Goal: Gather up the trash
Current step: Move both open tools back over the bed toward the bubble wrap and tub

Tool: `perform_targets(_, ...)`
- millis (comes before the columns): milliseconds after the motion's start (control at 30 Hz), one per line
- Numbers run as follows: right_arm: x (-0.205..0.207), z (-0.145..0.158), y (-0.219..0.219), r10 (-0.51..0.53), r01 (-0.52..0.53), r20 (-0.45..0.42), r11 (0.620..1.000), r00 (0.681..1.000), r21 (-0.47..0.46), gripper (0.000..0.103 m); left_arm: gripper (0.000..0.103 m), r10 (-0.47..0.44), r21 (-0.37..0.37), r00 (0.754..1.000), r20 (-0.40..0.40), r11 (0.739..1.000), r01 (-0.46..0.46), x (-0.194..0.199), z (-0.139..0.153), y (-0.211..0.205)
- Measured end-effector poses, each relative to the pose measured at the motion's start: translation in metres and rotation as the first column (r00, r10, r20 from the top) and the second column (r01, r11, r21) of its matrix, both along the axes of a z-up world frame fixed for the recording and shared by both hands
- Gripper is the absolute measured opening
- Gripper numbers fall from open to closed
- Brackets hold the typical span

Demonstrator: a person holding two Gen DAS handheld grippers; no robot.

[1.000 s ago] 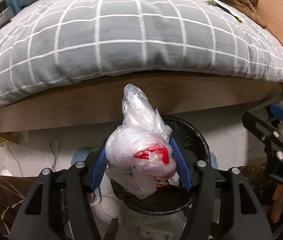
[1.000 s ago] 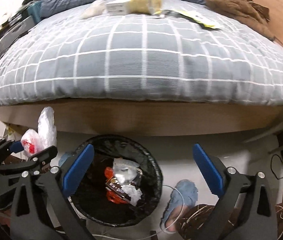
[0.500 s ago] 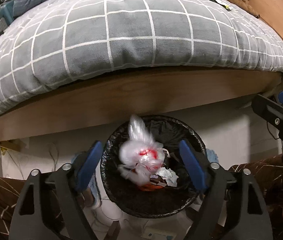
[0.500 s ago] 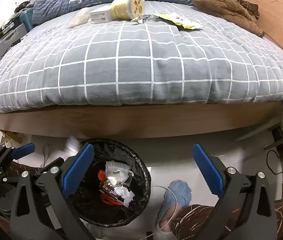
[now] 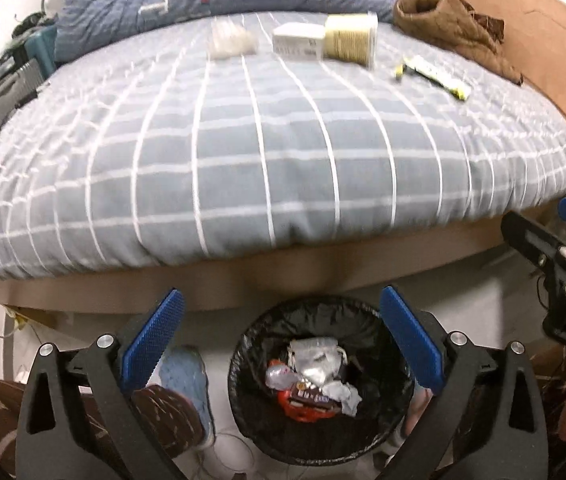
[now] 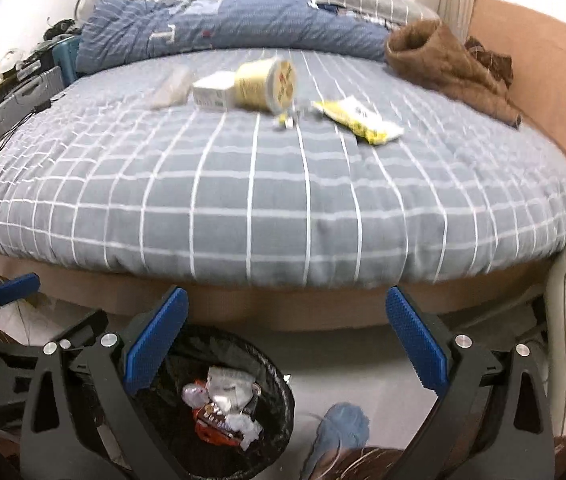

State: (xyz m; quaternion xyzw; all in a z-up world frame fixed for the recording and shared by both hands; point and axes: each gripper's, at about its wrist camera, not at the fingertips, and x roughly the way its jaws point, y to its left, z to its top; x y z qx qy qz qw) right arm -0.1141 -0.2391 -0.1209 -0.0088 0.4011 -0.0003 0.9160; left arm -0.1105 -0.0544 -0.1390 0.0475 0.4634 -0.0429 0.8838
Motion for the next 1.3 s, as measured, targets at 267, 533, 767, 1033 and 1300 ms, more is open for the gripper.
perform_targets(267, 0.013, 0.031, 0.002, 0.002, -0.001, 0.102, 1.0, 0.995, -0.012, 0.095, 0.097, 0.022, -0.035, 0.996, 0.083, 0.999, -0.02, 0.016, 0.037, 0.005)
perform_targets(533, 0.039, 0.061, -0.002, -0.013, 0.012, 0.179, 1.0, 0.984, 0.004, 0.095, 0.097, 0.036, -0.053, 0.991, 0.13, 0.998, -0.029, 0.042, 0.061, 0.008)
perform_targets(767, 0.07, 0.075, -0.007, -0.024, 0.02, 0.203, 1.0, 0.979, 0.023, 0.095, 0.097, 0.068, -0.05, 0.982, 0.174, 0.997, -0.06, 0.077, 0.08, 0.02)
perform_targets(1033, 0.113, 0.068, -0.004, -0.015, 0.011, 0.176, 1.0, 0.984, 0.024, 0.095, 0.097, 0.095, -0.039, 0.978, 0.187, 0.995, -0.09, 0.131, 0.087, 0.032)
perform_targets(1300, 0.164, 0.062, 0.003, -0.006, 0.003, 0.152, 1.0, 0.988, 0.022, 0.095, 0.097, 0.124, -0.051, 0.979, 0.162, 0.992, -0.117, 0.189, 0.084, 0.045)
